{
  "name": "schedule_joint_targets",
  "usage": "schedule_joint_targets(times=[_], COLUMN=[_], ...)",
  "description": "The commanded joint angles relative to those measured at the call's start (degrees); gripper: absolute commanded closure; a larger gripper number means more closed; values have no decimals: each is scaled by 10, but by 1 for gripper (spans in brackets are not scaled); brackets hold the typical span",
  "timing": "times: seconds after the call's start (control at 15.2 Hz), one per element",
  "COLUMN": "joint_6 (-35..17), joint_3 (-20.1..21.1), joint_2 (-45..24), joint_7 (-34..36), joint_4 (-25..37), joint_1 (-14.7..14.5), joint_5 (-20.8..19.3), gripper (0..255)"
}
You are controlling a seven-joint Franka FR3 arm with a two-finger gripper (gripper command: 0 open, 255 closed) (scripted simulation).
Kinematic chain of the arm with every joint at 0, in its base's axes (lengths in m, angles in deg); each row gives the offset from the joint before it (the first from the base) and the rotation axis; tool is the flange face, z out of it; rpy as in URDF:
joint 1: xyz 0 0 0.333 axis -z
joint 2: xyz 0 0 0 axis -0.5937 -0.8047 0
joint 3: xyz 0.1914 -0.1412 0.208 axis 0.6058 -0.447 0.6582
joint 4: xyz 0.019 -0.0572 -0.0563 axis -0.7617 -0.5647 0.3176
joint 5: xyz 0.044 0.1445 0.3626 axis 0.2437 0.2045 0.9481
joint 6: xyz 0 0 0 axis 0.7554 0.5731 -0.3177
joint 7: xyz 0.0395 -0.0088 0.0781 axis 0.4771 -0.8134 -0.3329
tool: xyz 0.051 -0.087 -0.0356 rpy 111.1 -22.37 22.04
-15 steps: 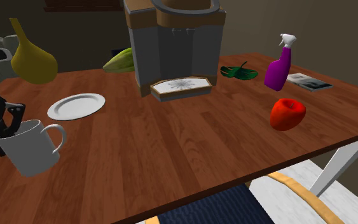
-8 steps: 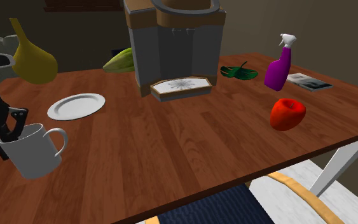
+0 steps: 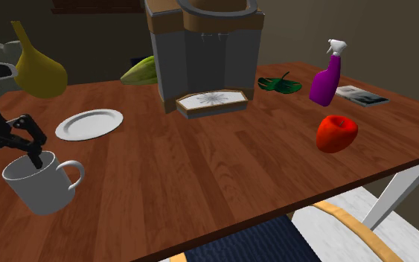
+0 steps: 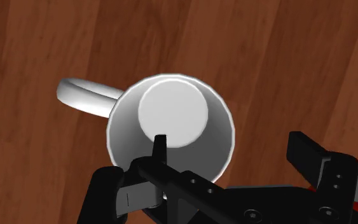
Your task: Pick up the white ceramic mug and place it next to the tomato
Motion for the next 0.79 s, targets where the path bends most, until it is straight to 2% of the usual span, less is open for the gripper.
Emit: schedule_joint_targets(times=[0.0,0.2,0.73], joint_6=[20,74,74], joint_3=[0,1,1], joint_2=[5,16,16], joint_7=[0,0,0], joint_4=[14,58,58], joint_1=[0,-1,-1], joint_5=[0,1,1], gripper=[0,0,0])
